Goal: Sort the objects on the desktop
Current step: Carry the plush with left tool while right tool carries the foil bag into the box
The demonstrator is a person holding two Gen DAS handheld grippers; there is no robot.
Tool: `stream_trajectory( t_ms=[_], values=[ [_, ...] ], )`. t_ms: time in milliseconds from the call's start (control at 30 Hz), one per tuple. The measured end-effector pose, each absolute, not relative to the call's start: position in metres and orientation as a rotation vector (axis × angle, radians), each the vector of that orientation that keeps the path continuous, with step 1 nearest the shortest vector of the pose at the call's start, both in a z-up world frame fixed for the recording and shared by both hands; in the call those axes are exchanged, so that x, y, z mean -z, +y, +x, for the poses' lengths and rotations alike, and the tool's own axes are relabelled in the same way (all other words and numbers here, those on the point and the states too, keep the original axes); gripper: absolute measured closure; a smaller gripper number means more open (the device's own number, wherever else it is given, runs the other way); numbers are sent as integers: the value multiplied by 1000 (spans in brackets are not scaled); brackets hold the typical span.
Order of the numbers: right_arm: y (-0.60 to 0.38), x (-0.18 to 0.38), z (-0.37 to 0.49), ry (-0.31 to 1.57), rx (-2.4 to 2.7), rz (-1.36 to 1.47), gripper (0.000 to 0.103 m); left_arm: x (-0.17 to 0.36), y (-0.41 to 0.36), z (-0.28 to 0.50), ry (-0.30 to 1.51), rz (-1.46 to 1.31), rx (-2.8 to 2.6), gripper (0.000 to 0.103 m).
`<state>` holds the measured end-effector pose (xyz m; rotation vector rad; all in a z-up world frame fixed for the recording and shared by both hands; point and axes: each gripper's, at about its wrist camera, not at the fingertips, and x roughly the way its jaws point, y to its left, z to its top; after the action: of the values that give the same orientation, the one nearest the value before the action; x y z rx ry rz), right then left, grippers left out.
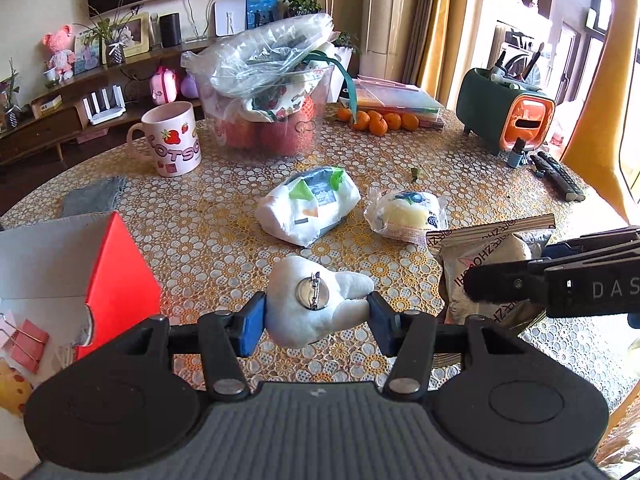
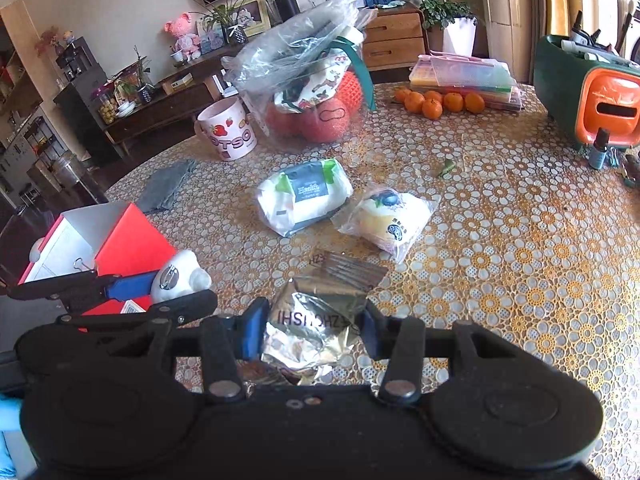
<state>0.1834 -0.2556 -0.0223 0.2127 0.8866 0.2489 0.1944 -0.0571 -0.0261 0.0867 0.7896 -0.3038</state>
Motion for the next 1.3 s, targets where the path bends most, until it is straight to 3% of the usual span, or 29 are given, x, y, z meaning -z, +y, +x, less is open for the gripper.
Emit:
stream_trajectory(
  t_ms=[633,1300],
  values=[
    [-164,-31,165,805,-334,7,56,-27,21,165,714,37,222,50],
    [-46,-53,194,766,-473,-92,56,-27,140,166,704,-20,60,50]
  ],
)
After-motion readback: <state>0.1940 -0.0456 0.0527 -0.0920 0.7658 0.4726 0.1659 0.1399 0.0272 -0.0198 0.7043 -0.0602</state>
